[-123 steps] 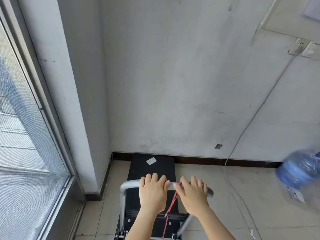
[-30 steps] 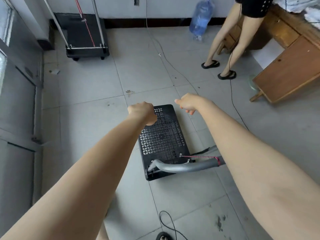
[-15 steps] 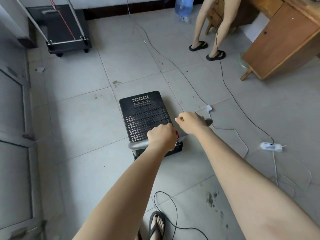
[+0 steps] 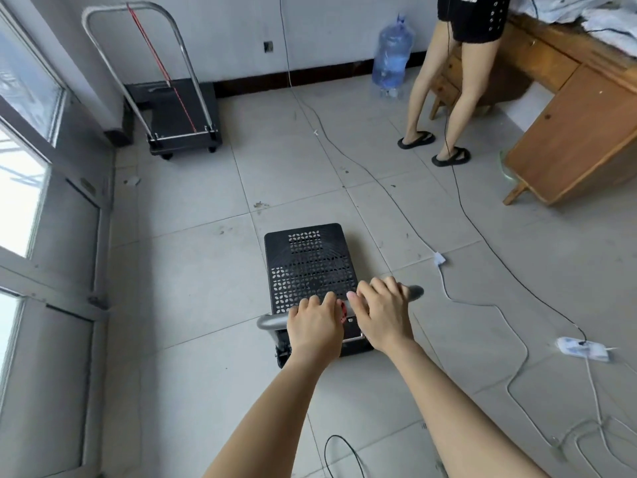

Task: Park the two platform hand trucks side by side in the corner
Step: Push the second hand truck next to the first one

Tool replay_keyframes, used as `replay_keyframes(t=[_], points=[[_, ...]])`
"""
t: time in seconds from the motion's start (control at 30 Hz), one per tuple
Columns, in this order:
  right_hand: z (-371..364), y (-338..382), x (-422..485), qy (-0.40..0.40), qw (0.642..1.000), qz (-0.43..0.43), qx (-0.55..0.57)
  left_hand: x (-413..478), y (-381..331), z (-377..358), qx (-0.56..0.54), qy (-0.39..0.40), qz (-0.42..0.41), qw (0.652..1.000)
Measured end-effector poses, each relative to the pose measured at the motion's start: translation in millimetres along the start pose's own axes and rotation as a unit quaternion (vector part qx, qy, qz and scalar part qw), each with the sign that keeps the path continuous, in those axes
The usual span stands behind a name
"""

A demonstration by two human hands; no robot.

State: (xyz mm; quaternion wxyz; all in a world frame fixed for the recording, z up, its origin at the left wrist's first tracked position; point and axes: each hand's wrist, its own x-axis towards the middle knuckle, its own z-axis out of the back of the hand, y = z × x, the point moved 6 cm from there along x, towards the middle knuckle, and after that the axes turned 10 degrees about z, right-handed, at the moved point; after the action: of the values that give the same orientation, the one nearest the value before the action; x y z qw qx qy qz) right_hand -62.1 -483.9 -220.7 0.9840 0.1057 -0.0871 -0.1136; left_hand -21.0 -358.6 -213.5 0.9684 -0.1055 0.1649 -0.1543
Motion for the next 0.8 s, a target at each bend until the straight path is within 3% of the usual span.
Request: replay_keyframes(t=[0.13,0.5,0.6,0.7,0.8], points=[[-12,22,23,-0.002,0.999,0.045,0.003,27,25,16,0.002,-0.026,0.013,1.000],[-40,52,169,0.047,0.998,0.026,0.018,171,59,76,-0.011,-0.075,-0.016,0.997],[-46,53,215,0.062,0.997,0.012,0.038,213,66,89,-0.011,-0.117,0.000,0.993],[-51,53,256,0.075,0.996,0.017,0.038,251,68,100,-0.023,-0.094,-0.002,0.995],[-55,53,297,0.082,0.995,0.030,0.041,285,72,114,-0.036,-0.129,0.007,0.991]])
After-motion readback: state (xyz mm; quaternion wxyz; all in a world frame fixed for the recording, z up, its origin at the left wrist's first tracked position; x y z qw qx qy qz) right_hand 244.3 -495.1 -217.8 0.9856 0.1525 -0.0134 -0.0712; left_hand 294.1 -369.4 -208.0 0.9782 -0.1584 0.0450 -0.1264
